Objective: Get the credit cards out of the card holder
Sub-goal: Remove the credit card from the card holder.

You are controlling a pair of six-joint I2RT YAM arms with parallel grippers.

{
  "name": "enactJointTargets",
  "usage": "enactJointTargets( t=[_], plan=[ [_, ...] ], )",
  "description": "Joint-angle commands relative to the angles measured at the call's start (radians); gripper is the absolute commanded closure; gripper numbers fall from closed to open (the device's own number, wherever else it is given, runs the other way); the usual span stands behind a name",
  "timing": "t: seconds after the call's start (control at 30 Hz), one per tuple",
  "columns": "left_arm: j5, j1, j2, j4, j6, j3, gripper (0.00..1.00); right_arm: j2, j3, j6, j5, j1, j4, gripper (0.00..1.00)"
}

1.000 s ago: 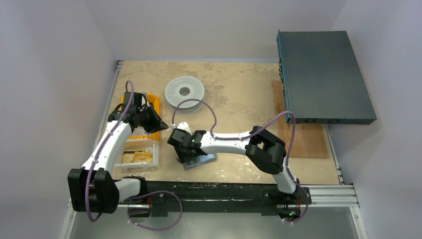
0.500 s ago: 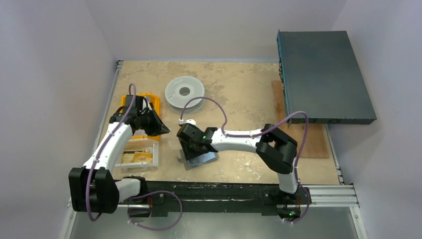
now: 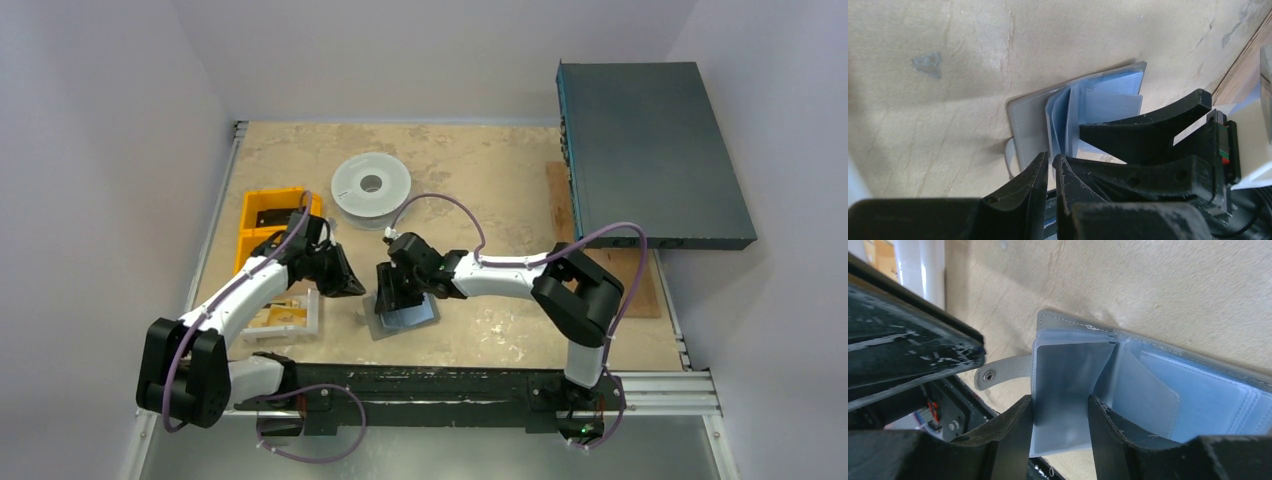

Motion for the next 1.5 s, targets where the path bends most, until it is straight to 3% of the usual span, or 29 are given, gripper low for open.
enactJointTargets(
  t=[0.0, 0.47, 0.93, 1.17, 1.47],
  plan=[
    [0.023, -0.035, 0.020, 0.103, -0.077, -0.028, 0.90, -0.050, -0.055, 0.048, -0.107, -0.019, 0.120, 0.58],
    [0.072, -0.067, 0.071, 0.237, -0.178, -0.110, 0.94, -0.083, -0.210, 0.148, -0.252, -0.086, 0.338, 0.56],
    [0.023, -0.096, 0.170, 0.258, -0.187, -0.098, 0.95, -0.103, -0.257, 0.160, -0.284, -0.118, 0.384, 0.54],
    [-0.036, -0.096, 0.146, 0.195, -0.158, -0.079, 0.95, -0.118, -0.279, 0.169, -0.299, -0.132, 0.408, 0.55],
    [-0.102, -0.098, -0.013, 0.040, -0.111, -0.011, 0.93, -0.104, -0.312, 0.198, -0.337, -0.149, 0.467, 0.60]
  ],
)
